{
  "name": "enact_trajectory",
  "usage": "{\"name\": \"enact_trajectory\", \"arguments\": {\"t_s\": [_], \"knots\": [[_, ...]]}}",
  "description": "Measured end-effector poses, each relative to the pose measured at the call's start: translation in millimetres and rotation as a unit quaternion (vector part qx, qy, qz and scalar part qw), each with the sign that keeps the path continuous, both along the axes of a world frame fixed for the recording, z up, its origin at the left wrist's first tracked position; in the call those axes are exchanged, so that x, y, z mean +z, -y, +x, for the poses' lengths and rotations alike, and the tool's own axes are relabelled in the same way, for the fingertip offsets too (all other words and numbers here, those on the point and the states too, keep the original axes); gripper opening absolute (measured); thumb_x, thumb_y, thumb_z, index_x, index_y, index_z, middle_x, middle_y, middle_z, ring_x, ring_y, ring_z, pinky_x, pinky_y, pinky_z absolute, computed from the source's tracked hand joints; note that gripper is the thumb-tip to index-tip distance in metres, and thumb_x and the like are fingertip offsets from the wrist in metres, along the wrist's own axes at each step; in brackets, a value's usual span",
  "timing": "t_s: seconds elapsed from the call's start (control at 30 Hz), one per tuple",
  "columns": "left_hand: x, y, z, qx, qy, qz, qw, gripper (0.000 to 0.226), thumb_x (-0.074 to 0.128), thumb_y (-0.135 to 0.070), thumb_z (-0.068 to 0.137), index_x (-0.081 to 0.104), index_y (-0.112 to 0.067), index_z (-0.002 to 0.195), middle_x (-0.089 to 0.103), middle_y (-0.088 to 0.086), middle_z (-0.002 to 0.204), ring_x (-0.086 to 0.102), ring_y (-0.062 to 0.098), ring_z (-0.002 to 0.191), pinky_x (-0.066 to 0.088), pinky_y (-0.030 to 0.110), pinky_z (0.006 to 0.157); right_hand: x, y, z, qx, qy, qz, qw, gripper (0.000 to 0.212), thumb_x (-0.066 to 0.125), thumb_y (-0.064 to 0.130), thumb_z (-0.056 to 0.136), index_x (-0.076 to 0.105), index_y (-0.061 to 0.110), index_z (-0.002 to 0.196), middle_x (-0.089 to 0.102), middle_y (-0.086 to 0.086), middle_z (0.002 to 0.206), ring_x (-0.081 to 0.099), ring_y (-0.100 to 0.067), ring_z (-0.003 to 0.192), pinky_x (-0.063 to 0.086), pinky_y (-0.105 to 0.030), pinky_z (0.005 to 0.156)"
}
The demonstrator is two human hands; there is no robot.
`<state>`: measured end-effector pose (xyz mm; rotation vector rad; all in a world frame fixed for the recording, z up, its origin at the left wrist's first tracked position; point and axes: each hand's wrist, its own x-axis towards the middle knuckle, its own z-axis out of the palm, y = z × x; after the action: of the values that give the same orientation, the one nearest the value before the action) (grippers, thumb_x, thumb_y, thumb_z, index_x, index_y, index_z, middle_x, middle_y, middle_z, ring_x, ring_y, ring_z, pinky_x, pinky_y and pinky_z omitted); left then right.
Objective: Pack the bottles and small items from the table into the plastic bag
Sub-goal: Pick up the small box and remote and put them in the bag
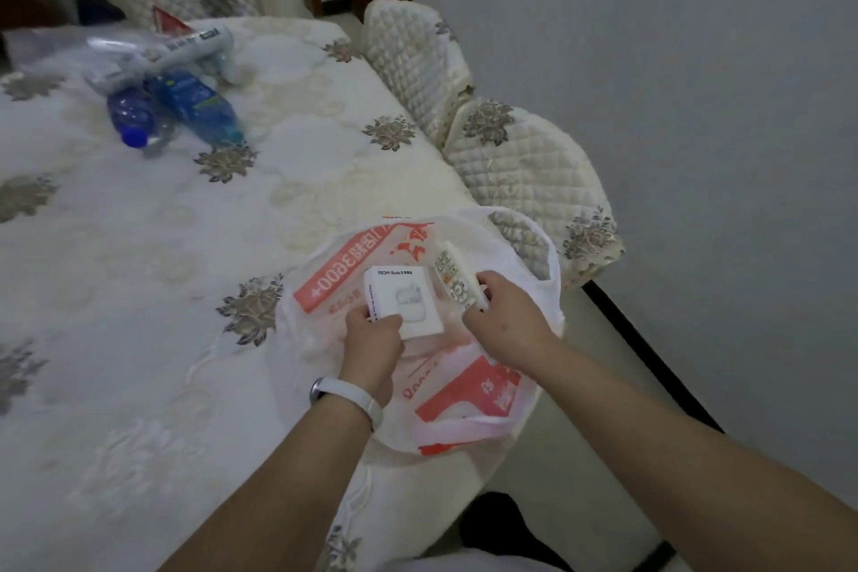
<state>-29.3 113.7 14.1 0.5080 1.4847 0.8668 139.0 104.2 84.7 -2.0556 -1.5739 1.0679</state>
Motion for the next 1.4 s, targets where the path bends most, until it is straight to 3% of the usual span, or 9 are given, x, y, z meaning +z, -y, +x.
{"name": "enact_trajectory", "arguments": {"t_s": [0.1,0.2,0.33,0.53,0.73,0.87,1.03,1.2,1.4], "knots": [[-6,0,0,0.037,-0.02,-0.028,0.999,0.043,0.053,-0.007,0.09,0.039,-0.016,0.13,0.059,0.002,0.115,0.06,0.024,0.104,0.052,0.036,0.077,-24,-29,-3,0.068,0.027,-0.015,0.997,0.036,0.056,0.017,0.085,0.055,0.016,0.121,0.066,-0.004,0.104,0.062,-0.021,0.086,0.052,-0.033,0.068],[-8,2,-4,0.064,-0.08,-0.046,0.994,0.045,0.054,-0.008,0.091,0.038,-0.015,0.132,0.058,0.003,0.113,0.06,0.027,0.104,0.054,0.041,0.082,-49,-49,-7,0.12,0.004,-0.028,0.992,0.041,0.056,0.014,0.085,0.054,0.013,0.126,0.067,-0.008,0.111,0.059,-0.02,0.083,0.044,-0.027,0.057],[-13,5,-7,0.077,-0.154,-0.063,0.983,0.051,0.053,-0.006,0.089,0.039,-0.016,0.137,0.057,0.007,0.123,0.06,0.029,0.107,0.055,0.044,0.087,-78,-67,-7,0.125,-0.031,-0.05,0.99,0.037,0.055,0.016,0.088,0.054,0.012,0.125,0.064,-0.004,0.099,0.064,-0.022,0.074,0.05,-0.03,0.05],[-16,10,6,0.027,-0.302,-0.049,0.952,0.047,0.052,-0.005,0.077,0.048,-0.021,0.121,0.06,0.005,0.121,0.057,0.028,0.112,0.051,0.047,0.096,-104,-79,1,0.177,-0.077,-0.045,0.98,0.045,0.049,0.016,0.089,0.052,0.033,0.131,0.069,0.005,0.098,0.067,-0.018,0.077,0.057,-0.033,0.057],[-6,14,23,-0.039,-0.393,-0.044,0.918,0.087,0.068,-0.025,0.061,0.037,-0.01,0.141,0.047,0.015,0.133,0.044,0.033,0.124,0.04,0.048,0.105,-103,-81,1,0.222,-0.033,-0.051,0.973,0.047,0.055,0.023,0.082,0.05,0.024,0.129,0.065,-0.001,0.109,0.062,-0.024,0.099,0.05,-0.03,0.077],[-5,21,20,-0.025,-0.398,-0.024,0.917,0.071,0.063,-0.031,0.058,0.046,-0.02,0.126,0.054,0.003,0.124,0.052,0.024,0.115,0.048,0.046,0.097,-92,-70,8,0.358,0.088,-0.003,0.929,0.054,0.055,0.026,0.085,0.046,0.007,0.134,0.046,-0.013,0.135,0.045,-0.031,0.122,0.043,-0.042,0.101],[6,39,17,-0.074,-0.388,0.04,0.918,0.053,0.059,-0.03,0.066,0.054,-0.033,0.119,0.061,-0.008,0.116,0.057,0.013,0.109,0.052,0.041,0.093,-73,-57,8,0.459,0.097,0.076,0.88,0.046,0.053,0.029,0.091,0.049,0.008,0.132,0.047,-0.01,0.134,0.047,-0.029,0.121,0.044,-0.04,0.097],[36,75,9,-0.156,-0.52,0.124,0.83,0.059,0.065,-0.027,0.089,0.045,-0.015,0.143,0.045,0.003,0.147,0.04,0.019,0.136,0.026,0.026,0.112,-54,-37,-9,0.494,0.125,0.162,0.845,0.045,0.05,0.037,0.092,0.053,0.011,0.128,0.053,-0.007,0.125,0.05,-0.027,0.114,0.046,-0.043,0.093],[49,142,-53,-0.141,-0.608,0.184,0.759,0.054,0.053,-0.039,0.086,0.06,-0.008,0.129,0.059,0.014,0.133,0.056,0.03,0.122,0.05,0.044,0.098,-30,11,-66,0.538,0.157,0.249,0.79,0.049,0.039,0.047,0.088,0.059,0.014,0.119,0.06,-0.006,0.117,0.057,-0.029,0.101,0.049,-0.043,0.081]]}}
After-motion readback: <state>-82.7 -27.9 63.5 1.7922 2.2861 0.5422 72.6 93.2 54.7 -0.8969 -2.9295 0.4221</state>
